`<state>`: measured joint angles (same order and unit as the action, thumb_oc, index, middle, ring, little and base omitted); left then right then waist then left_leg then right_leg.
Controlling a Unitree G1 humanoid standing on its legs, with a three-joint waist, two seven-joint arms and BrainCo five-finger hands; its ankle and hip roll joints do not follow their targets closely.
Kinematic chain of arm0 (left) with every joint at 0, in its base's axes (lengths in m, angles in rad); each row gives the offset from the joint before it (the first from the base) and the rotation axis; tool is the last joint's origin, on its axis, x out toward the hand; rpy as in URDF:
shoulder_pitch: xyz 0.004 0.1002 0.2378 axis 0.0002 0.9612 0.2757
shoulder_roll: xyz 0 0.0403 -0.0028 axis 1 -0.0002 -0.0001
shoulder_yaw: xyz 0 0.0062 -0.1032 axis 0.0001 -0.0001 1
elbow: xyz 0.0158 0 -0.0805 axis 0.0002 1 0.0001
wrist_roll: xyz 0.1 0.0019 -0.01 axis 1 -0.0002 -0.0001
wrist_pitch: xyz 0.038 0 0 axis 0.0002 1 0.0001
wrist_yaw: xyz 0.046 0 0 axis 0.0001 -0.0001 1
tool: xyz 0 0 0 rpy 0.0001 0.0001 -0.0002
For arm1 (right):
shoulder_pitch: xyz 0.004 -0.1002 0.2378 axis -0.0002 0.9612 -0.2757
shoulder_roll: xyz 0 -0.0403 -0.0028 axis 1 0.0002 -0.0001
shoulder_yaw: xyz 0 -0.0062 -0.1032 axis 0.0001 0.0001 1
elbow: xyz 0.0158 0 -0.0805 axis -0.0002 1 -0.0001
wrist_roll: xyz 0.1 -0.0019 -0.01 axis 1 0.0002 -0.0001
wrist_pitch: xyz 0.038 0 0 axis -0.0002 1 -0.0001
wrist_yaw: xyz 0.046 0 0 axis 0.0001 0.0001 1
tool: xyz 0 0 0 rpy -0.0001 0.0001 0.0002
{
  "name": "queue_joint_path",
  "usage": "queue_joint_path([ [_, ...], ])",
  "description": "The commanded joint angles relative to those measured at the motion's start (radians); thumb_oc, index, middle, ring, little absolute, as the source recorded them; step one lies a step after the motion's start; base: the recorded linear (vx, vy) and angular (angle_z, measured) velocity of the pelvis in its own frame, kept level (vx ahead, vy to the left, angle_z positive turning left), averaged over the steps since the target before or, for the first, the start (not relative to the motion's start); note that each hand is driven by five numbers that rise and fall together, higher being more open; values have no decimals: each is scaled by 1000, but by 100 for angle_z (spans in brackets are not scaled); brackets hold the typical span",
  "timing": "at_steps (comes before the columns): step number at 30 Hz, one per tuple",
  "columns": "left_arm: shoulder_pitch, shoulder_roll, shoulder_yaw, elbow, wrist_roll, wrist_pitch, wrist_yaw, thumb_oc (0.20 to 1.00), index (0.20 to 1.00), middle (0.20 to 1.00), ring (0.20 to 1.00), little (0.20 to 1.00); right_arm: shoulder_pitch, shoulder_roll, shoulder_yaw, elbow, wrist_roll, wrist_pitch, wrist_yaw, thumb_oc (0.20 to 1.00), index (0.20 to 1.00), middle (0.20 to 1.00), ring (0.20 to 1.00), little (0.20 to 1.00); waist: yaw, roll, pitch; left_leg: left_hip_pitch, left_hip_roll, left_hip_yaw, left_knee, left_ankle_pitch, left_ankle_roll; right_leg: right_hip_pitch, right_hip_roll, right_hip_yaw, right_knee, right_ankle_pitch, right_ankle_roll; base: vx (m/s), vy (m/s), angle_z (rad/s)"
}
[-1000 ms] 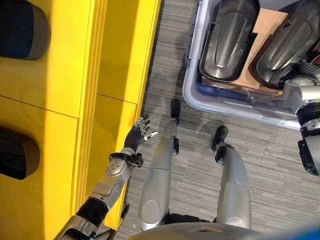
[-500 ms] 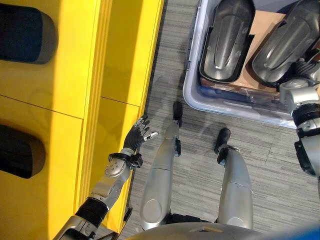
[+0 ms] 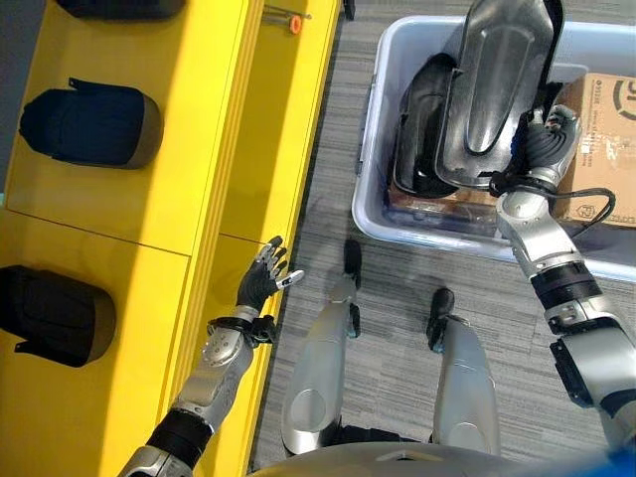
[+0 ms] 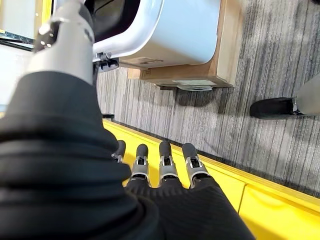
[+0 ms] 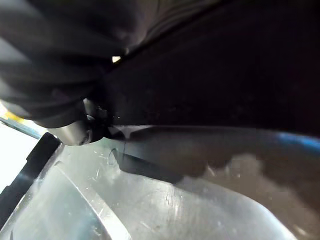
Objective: Move parts from the plastic box to the shelf.
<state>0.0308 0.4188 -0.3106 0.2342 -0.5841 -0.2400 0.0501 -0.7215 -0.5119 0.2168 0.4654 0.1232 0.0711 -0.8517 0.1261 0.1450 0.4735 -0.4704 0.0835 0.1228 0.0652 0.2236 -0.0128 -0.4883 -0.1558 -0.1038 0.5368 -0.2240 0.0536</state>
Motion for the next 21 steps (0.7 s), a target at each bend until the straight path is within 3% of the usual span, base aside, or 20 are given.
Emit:
queue_joint_path([
  [1,-10,6,17,-10,42,-34,-7,1000,1000,1000,1000,1000,-61,-21,-60,-58,-73,-31,-62,200,200,200,200,200,2,-40,47,80,-61,-30,80,-188,15,127,-6,-20,-225,149,-2,28,-36,-15],
  [6,-13,1,17,13,52,-31,-16,1000,1000,1000,1000,1000,-35,-7,-71,-54,-25,-39,-61,200,200,200,200,200,-8,-42,47,158,-53,-31,50,-188,7,196,-5,-21,-252,151,-1,20,-32,-4],
  [13,-13,6,16,39,60,-35,-19,1000,1000,1000,1000,1000,-10,19,-85,-21,48,-109,5,200,200,200,200,200,-14,-34,27,230,-52,-41,27,-187,0,262,-4,-32,-266,150,-9,9,-15,0],
  [18,-4,9,26,40,65,-33,-10,1000,1000,1000,1000,1000,15,51,-84,-47,155,-168,89,200,200,200,200,200,-16,-32,5,264,-52,-51,15,-187,-1,292,-5,-36,-264,143,-15,6,-47,1],
  [21,8,6,34,52,68,-29,-5,1000,1000,1000,1000,1000,43,76,-78,-86,182,-171,164,200,200,200,200,200,-17,-30,-12,283,-53,-66,18,-186,-4,315,-3,-42,-240,124,-25,22,-85,5],
])
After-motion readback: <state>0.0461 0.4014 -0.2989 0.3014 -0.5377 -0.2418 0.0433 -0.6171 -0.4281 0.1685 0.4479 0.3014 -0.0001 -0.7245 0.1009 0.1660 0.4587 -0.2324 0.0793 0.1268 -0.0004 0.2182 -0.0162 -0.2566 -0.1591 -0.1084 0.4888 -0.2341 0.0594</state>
